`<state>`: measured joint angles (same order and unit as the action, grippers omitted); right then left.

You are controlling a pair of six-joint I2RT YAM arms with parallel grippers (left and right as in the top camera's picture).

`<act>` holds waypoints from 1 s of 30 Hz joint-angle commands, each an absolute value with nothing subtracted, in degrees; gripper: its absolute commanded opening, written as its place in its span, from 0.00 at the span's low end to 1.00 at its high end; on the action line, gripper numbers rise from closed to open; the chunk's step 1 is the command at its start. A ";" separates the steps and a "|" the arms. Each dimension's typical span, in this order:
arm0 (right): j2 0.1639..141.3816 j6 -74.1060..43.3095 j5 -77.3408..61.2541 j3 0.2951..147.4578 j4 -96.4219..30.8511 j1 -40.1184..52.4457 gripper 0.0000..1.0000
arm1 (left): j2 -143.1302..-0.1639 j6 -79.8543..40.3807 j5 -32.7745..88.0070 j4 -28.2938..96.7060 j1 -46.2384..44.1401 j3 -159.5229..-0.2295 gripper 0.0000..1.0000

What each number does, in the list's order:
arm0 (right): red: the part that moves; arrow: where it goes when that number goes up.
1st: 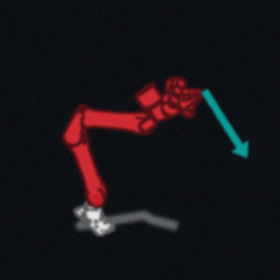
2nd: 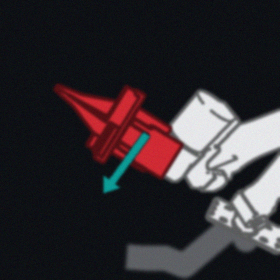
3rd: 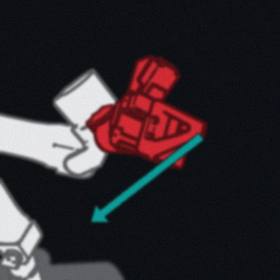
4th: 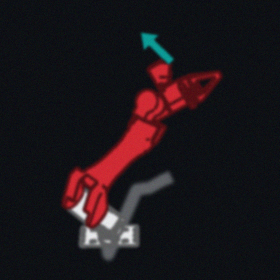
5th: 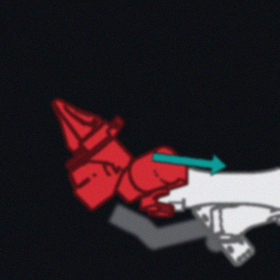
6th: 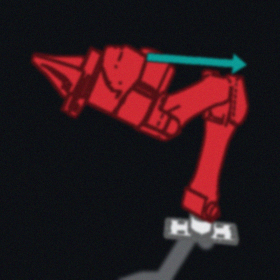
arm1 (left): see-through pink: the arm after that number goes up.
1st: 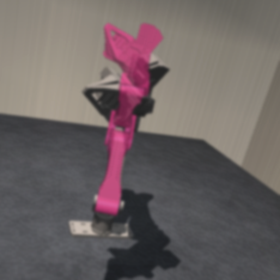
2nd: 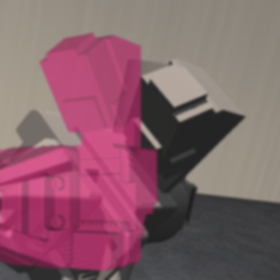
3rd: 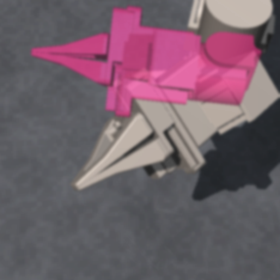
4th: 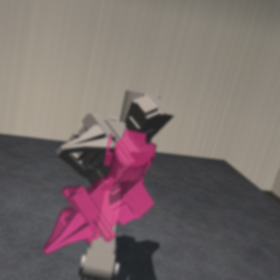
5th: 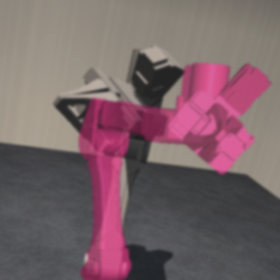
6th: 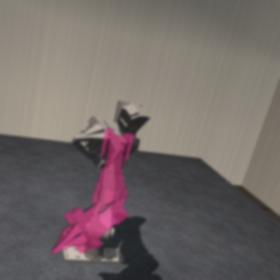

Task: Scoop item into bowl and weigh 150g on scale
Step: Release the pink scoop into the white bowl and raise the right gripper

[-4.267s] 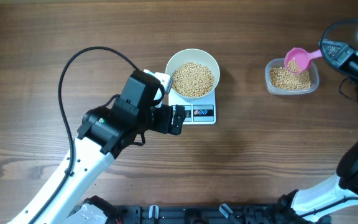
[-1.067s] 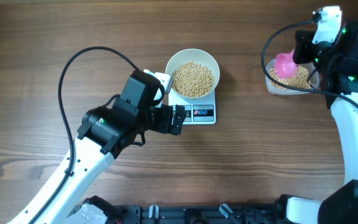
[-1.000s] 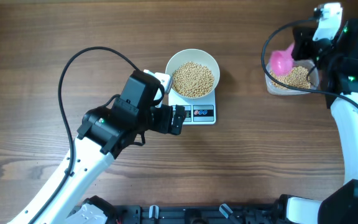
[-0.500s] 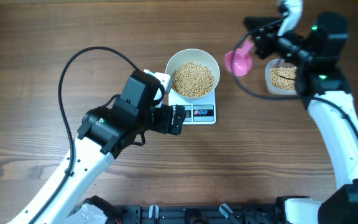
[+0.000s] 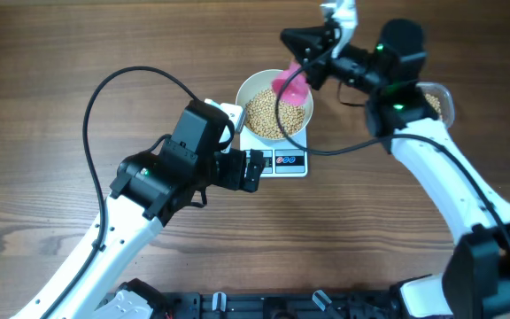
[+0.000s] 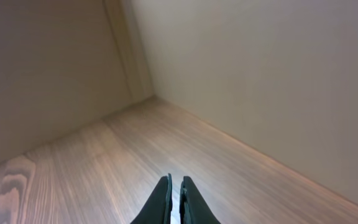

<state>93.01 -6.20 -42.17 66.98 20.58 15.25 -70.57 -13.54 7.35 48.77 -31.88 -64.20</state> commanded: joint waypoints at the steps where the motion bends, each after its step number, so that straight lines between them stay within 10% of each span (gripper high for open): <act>1: 96.82 -6.61 -41.58 67.59 24.10 16.95 0.04 | -70.52 -12.38 6.81 48.62 -32.14 -64.07 1.00; 18: 101.51 -13.80 -34.98 67.90 29.58 17.41 0.07 | -70.52 -12.38 6.81 48.62 -32.14 -64.07 1.00; 26: 101.47 -20.03 -30.89 76.36 22.81 14.31 0.87 | -70.52 -12.38 6.81 48.62 -32.14 -64.07 1.00; 30: 101.54 -14.72 -20.82 88.90 3.31 12.29 1.00 | -70.52 -12.38 6.81 48.62 -32.14 -64.07 1.00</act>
